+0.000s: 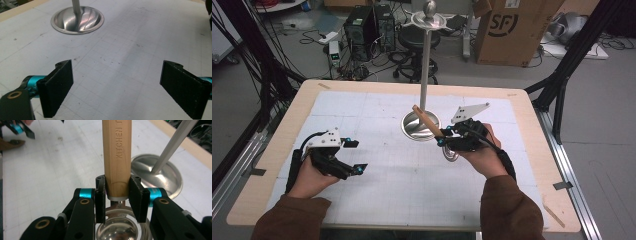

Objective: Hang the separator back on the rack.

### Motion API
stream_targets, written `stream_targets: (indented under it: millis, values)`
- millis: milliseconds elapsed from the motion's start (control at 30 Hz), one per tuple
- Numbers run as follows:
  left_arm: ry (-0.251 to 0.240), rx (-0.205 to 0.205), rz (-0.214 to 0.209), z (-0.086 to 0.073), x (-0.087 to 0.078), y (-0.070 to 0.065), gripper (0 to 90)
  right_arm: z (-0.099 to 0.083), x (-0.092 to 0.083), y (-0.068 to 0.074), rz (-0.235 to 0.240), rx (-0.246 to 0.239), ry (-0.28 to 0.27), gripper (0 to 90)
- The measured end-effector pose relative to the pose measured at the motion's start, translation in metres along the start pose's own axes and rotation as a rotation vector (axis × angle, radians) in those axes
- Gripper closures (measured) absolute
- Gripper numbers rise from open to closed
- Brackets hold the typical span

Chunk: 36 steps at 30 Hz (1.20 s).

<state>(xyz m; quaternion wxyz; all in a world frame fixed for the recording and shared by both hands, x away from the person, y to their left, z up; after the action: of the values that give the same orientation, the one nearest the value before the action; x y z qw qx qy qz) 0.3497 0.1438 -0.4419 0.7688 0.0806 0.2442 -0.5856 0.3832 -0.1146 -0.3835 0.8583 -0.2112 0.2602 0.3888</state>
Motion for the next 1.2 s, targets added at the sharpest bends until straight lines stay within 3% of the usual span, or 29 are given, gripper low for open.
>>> stream_targets:
  millis: [200,700,1067,1200]
  values:
    - [-0.003,0.0,-0.003,0.0,-0.001,0.0,12.1,0.01,-0.006,-0.003,-0.018,-0.008,-0.033,68.8]
    - [-0.031,0.003,-0.01,0.004,-0.004,-0.002,12.1,0.031,-0.028,-0.019,-0.045,0.028,-0.118,68.7]
    - [-0.033,0.008,-0.015,0.004,-0.005,-0.002,12.1,0.061,-0.059,-0.042,-0.103,0.003,-0.178,68.7]
    - [-0.035,0.007,-0.013,0.004,-0.005,-0.002,12.0,0.068,-0.067,-0.053,-0.127,0.017,-0.181,68.7]
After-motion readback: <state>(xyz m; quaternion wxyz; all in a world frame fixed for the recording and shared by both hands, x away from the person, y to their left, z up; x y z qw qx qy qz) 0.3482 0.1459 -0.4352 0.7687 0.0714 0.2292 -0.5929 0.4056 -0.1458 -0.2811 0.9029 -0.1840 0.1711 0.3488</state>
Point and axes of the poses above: each handheld gripper's, and its own axes: x roughly forward along the jaws, z roughly out of its top, y roughly to its left, the point moved 10 cm from there along x, roughly forward along the jaws, and after that the axes turned 12 degrees about -z, right-handed, at the moved point
